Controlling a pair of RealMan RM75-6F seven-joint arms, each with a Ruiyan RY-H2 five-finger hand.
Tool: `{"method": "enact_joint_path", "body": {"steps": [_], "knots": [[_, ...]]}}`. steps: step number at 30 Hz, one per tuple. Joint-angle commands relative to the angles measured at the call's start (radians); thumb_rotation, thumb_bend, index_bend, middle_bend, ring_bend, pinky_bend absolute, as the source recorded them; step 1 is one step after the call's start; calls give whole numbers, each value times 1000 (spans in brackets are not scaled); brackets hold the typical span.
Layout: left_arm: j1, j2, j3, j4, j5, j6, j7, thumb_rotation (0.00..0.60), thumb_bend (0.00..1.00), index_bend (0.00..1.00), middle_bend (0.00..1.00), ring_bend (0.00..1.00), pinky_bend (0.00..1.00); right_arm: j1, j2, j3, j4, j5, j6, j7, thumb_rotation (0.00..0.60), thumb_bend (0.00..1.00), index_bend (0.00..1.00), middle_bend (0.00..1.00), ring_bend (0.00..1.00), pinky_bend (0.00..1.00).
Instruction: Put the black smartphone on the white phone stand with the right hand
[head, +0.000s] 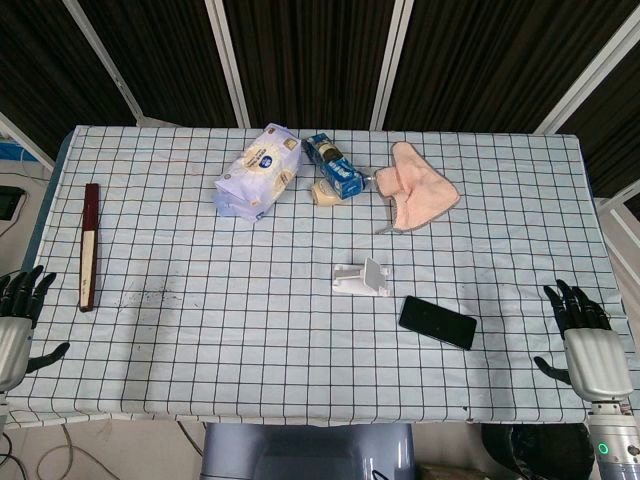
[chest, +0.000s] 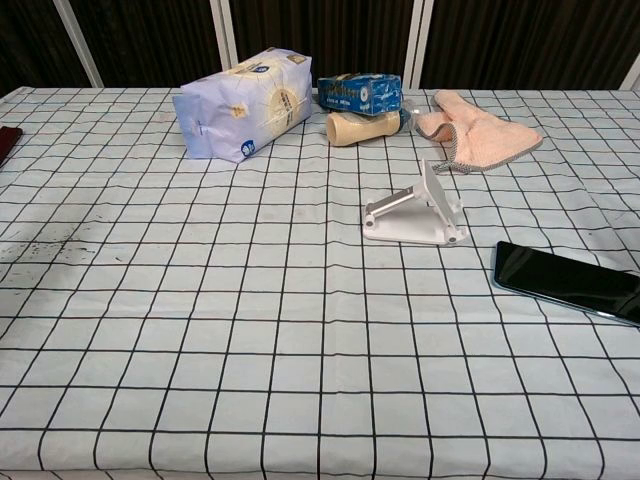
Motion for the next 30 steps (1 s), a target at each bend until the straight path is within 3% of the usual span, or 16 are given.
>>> {"method": "enact_joint_path", "body": {"steps": [1, 30], "knots": [[-1, 0, -2, 2, -3, -3, -5, 600, 0, 0, 0, 0, 0, 3, -4, -1, 1, -3, -2, -7, 600, 24, 0, 0, 0, 162], [2, 1, 2, -5, 13, 9, -24, 600, 0, 0, 0, 0, 0, 0, 0, -6, -19, -12, 1, 17, 600, 43, 0, 0, 0, 162]]}}
